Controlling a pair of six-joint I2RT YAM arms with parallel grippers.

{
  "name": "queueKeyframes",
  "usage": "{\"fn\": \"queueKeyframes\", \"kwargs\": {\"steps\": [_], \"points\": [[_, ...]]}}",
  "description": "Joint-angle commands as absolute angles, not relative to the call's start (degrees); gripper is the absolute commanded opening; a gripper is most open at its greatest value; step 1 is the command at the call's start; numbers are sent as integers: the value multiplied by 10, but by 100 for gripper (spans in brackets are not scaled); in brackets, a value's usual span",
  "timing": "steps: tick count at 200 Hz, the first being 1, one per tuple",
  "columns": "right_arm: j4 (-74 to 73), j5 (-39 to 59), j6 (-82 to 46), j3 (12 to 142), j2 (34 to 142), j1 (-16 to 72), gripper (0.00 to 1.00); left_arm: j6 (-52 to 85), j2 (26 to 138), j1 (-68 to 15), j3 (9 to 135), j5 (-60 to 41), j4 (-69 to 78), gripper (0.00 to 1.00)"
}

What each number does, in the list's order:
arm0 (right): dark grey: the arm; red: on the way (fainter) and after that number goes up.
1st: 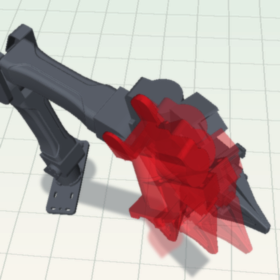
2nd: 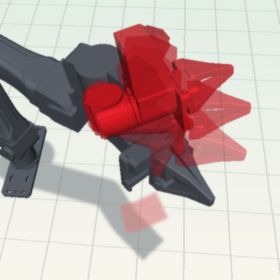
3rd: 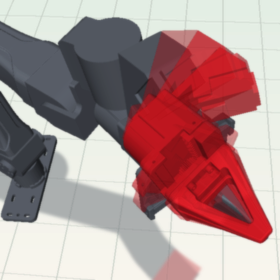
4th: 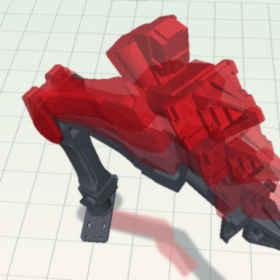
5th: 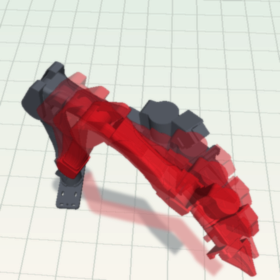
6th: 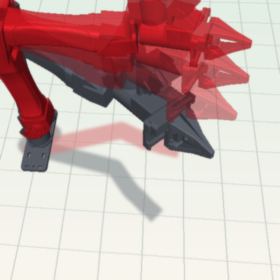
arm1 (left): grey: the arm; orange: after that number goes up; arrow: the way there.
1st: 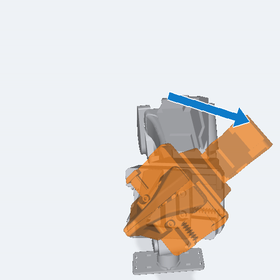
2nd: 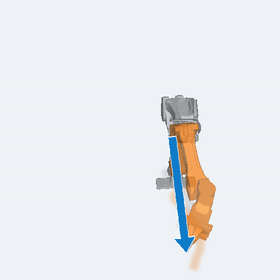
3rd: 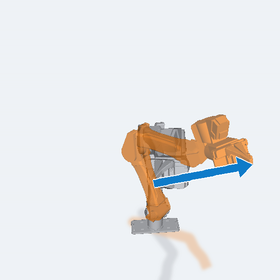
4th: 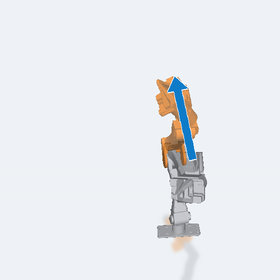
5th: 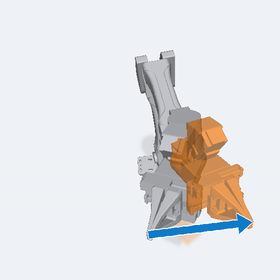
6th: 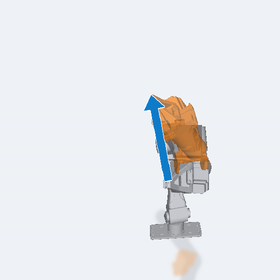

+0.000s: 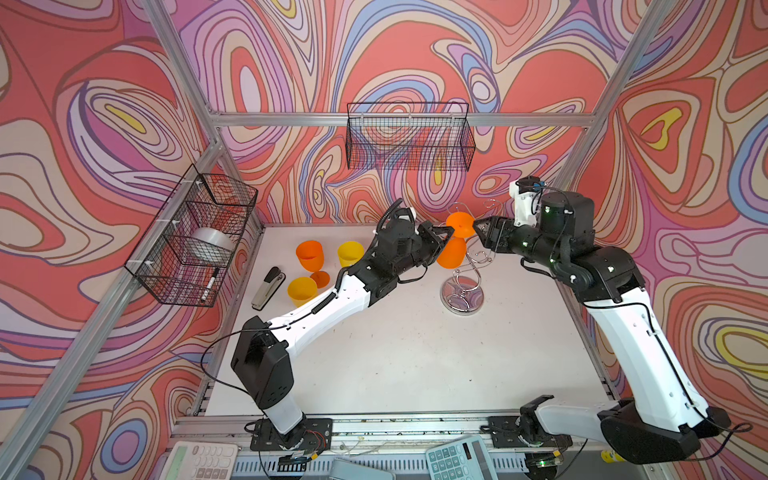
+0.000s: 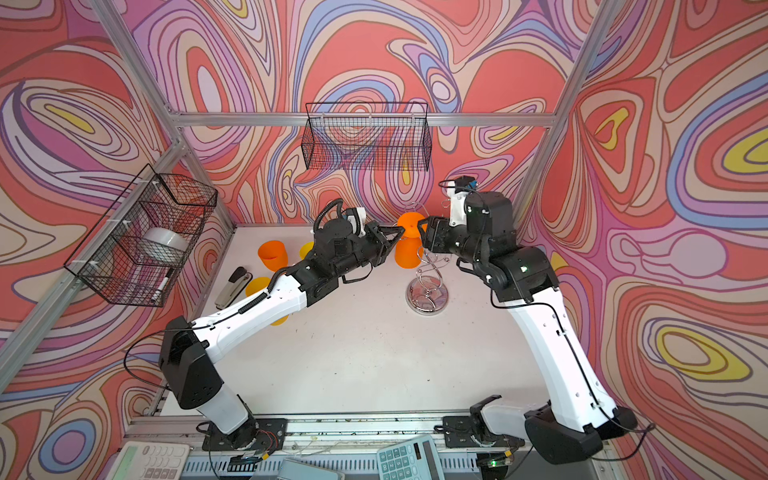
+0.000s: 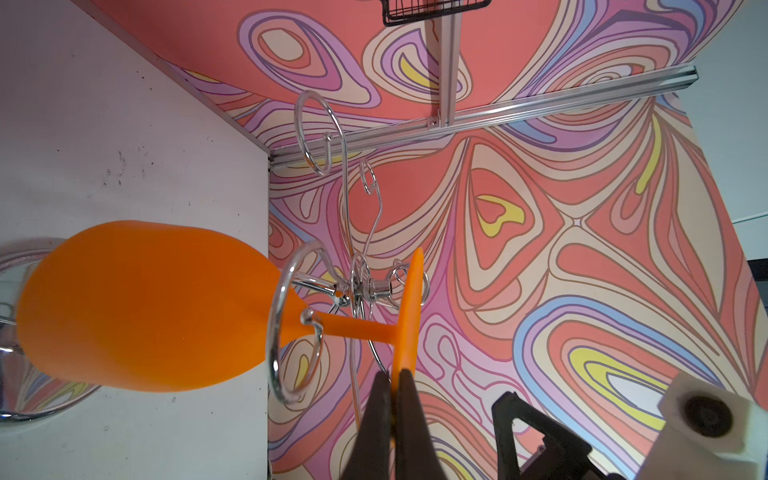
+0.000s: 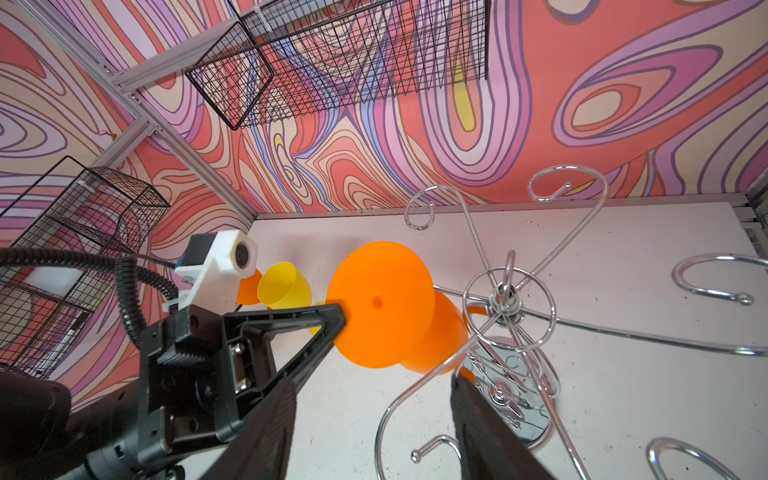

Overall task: Take the wine glass off the wine glass rack
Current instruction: 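Slide the orange glass off the rack hook with the left gripper, then lift the orange glass with the left gripper while the right arm swings inward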

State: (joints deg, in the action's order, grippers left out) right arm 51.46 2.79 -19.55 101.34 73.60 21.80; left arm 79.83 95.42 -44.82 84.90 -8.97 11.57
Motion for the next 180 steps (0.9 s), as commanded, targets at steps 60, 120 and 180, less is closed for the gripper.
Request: {"fn": "queueKeyframes", "kwargs": {"steps": [60, 120, 180], "points": [[523, 18, -193, 1006, 724, 220, 62, 822, 859, -452, 768, -91, 144, 0], [521, 21, -196, 1001, 721, 220, 63, 842, 768, -443, 693, -94, 138, 0], [507, 46, -205, 1003, 727, 219, 63, 903, 663, -360, 622, -117, 147, 0]]}}
